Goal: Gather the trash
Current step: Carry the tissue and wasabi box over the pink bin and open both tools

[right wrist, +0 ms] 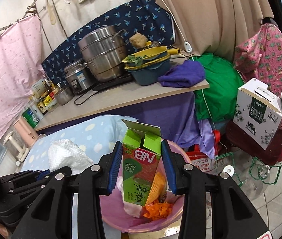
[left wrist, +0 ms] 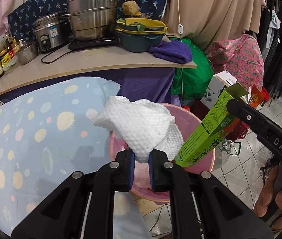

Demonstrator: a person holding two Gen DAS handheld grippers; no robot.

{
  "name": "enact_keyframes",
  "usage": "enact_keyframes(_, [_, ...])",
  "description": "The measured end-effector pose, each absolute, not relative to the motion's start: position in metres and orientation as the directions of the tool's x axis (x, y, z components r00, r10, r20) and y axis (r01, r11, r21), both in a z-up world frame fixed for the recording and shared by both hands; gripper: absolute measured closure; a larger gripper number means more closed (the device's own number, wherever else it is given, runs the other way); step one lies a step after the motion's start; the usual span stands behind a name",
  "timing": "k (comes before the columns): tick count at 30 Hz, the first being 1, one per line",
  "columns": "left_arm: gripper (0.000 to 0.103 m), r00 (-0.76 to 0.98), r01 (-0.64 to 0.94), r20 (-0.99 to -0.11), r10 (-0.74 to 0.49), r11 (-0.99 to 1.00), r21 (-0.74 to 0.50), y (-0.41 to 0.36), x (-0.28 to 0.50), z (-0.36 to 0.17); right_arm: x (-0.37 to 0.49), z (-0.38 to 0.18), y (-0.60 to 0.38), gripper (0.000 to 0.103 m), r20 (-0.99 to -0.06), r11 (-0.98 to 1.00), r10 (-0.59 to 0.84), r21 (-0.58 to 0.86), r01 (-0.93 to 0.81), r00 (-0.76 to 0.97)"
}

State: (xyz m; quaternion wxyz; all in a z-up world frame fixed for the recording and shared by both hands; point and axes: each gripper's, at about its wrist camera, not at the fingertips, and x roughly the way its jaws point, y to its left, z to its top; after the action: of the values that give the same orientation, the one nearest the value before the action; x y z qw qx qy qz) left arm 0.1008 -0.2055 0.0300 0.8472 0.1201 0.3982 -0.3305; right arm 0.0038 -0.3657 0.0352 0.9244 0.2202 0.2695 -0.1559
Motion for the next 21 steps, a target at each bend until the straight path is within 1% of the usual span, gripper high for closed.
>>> enact_keyframes(10, [0.092,0.437,0.660,-0.786,-0.438,0.749,-0.050,-0.226,0.109,0.008,0.012,0.012,-0.378,0.065,-0.609,0.841,-0.162,0.326,0.432,0.776])
enact_keyframes(13, [0.090,0.428,0.656,-0.797,-0.426,0.753,-0.050,-0.229,0.113,0.002,0.015,0.006,-0.378,0.063,-0.617,0.839,-0.159,0.326,0.435,0.771])
enact_keyframes(14, [0.087,0.427,0.653,-0.799,-0.423,0.756,-0.051,-0.230,0.113,0.000,0.017,0.004,-0.378,0.062,-0.621,0.839,-0.157,0.326,0.436,0.768])
enact_keyframes(15, [0.076,0.433,0.645,-0.801,-0.414,0.762,-0.045,-0.230,0.114,-0.001,0.017,0.002,-0.378,0.060,-0.623,0.838,-0.155,0.328,0.436,0.766])
enact_keyframes(16, [0.070,0.442,0.640,-0.797,-0.411,0.767,-0.041,-0.229,0.114,-0.002,0.018,0.002,-0.377,0.050,-0.623,0.836,-0.154,0.331,0.437,0.767])
enact_keyframes(17, [0.056,0.453,0.635,-0.792,-0.410,0.772,-0.036,-0.228,0.114,-0.001,0.017,0.002,-0.376,0.046,-0.617,0.834,-0.165,0.328,0.443,0.769])
enact_keyframes(18, [0.047,0.470,0.629,-0.782,-0.409,0.777,-0.028,-0.226,0.113,0.001,0.017,0.003,-0.375,0.042,-0.611,0.835,-0.171,0.327,0.443,0.773])
enact_keyframes(19, [0.044,0.484,0.625,-0.775,-0.406,0.780,-0.018,-0.225,0.112,0.002,0.017,0.004,-0.374,0.041,-0.608,0.836,-0.173,0.325,0.442,0.775])
enact_keyframes(21, [0.043,0.500,0.625,-0.768,-0.401,0.780,0.000,-0.225,0.110,0.005,0.017,0.004,-0.373,0.041,-0.608,0.837,-0.166,0.329,0.437,0.776])
